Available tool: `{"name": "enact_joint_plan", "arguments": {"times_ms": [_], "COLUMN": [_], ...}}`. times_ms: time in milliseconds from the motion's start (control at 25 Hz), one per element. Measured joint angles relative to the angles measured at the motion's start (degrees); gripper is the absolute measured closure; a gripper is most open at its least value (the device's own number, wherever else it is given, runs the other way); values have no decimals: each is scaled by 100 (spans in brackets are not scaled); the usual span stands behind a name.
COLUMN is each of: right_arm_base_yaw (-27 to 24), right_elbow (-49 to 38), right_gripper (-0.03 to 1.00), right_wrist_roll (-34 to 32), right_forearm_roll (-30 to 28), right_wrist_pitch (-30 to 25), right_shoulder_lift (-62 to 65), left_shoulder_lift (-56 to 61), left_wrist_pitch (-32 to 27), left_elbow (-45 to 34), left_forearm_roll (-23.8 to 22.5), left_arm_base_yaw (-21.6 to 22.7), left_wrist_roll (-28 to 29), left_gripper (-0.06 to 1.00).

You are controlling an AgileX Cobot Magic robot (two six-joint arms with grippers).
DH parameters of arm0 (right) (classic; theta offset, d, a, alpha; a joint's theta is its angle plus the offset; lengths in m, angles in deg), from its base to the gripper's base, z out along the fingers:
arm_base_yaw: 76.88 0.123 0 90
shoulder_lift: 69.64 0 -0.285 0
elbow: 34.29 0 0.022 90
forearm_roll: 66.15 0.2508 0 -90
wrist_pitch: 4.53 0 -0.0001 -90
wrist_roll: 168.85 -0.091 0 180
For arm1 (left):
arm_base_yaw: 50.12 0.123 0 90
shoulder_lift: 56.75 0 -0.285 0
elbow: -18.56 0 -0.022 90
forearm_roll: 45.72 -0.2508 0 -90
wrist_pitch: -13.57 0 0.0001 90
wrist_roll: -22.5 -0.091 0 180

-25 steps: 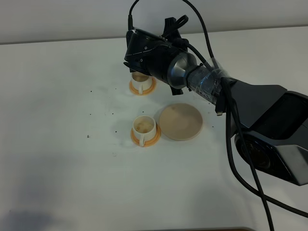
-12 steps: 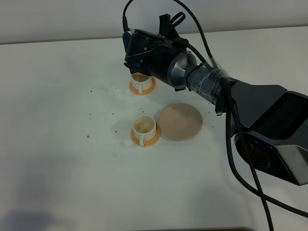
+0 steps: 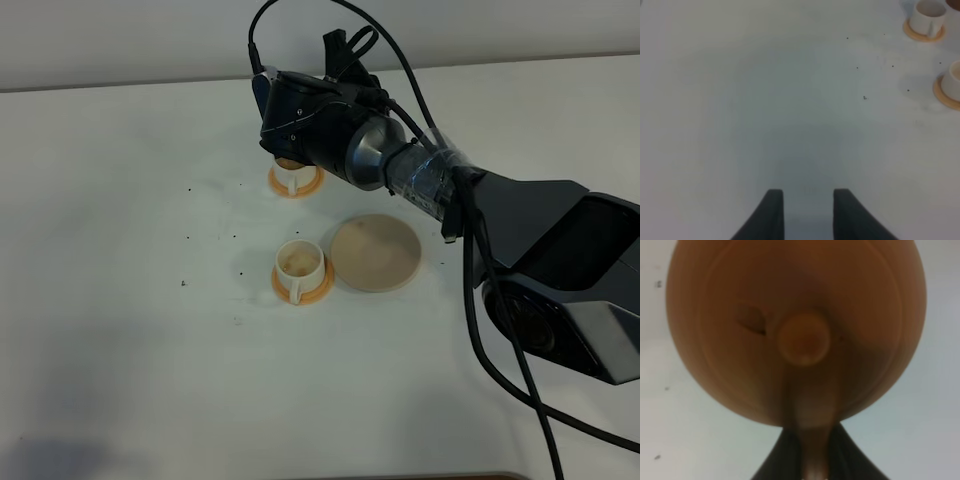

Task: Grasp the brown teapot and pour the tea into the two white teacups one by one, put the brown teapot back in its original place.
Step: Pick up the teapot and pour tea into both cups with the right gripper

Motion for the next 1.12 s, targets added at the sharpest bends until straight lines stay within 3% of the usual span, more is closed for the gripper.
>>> {"name": "enact_joint_plan", "arguments": {"times_ms": [1120], "right_arm_base_yaw": [13], "right_elbow": [0], "right_gripper": [88], "right_wrist_roll": [406], "right_forearm_roll": [-391], "right_wrist_pitch": [8], "right_shoulder_lift": [0], "left_shoulder_lift": [0], "left_wrist_pitch": [0], "left_elbow": [-2], "left_forearm_roll": [-30], "left_arm_base_yaw": [0], "left_wrist_roll": [45], "left_gripper": [70]}}
